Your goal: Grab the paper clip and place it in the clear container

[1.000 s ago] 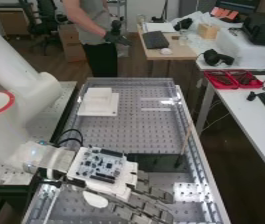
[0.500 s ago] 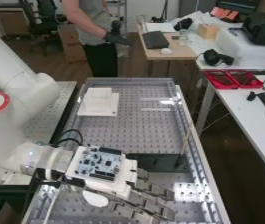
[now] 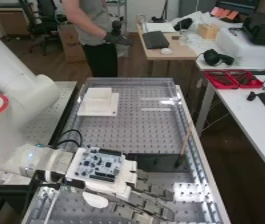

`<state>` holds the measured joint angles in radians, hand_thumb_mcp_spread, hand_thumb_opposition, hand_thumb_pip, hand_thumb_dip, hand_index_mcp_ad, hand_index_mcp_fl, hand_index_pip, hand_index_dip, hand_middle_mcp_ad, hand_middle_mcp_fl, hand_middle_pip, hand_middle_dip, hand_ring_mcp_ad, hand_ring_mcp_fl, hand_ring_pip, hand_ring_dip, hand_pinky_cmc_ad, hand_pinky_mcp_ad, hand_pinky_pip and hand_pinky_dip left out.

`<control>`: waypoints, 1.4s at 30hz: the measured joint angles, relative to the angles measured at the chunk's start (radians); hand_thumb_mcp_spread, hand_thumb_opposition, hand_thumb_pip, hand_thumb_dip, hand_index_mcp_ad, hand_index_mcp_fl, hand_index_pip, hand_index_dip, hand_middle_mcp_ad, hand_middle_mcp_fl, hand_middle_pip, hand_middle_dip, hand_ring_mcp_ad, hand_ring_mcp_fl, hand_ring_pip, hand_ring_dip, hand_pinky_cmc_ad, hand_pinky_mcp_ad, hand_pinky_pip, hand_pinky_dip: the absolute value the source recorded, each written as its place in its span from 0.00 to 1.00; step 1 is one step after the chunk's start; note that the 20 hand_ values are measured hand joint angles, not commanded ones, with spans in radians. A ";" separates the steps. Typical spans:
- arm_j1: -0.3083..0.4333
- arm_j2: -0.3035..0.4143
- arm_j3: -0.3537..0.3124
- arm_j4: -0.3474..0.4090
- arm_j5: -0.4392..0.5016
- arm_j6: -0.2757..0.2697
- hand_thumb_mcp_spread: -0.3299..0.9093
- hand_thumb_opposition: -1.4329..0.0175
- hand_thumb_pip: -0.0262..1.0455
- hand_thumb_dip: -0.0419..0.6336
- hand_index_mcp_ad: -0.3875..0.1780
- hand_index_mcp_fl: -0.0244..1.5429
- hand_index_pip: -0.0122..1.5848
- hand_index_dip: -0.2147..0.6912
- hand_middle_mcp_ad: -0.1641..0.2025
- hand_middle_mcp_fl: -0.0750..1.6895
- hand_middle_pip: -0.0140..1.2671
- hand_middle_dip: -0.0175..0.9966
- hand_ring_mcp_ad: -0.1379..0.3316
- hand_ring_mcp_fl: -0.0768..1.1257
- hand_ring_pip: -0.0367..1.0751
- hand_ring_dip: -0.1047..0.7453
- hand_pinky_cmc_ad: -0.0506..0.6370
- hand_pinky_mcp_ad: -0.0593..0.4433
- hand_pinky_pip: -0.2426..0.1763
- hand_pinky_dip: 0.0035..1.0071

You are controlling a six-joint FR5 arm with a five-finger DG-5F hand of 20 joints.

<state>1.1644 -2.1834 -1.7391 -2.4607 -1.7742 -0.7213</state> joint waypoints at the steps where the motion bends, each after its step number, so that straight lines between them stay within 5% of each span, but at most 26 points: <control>1: 0.001 -0.001 0.000 0.001 0.000 0.001 0.75 0.37 0.46 0.44 0.44 0.36 0.81 0.39 0.36 0.18 0.11 0.17 0.54 0.12 0.12 0.13 0.52 0.32 0.52 0.15; 27: 0.003 -0.002 -0.004 0.059 -0.010 0.039 0.80 0.35 0.43 0.44 0.44 0.49 0.77 0.38 0.36 0.23 0.11 0.17 0.52 0.17 0.12 0.13 0.55 0.32 0.54 0.15; 42: 0.026 0.083 -0.034 0.095 -0.013 0.044 0.80 0.33 0.41 0.43 0.44 0.52 0.73 0.38 0.36 0.24 0.11 0.17 0.52 0.19 0.12 0.13 0.58 0.32 0.55 0.15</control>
<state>1.1900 -2.1008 -1.7731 -2.3661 -1.7871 -0.6774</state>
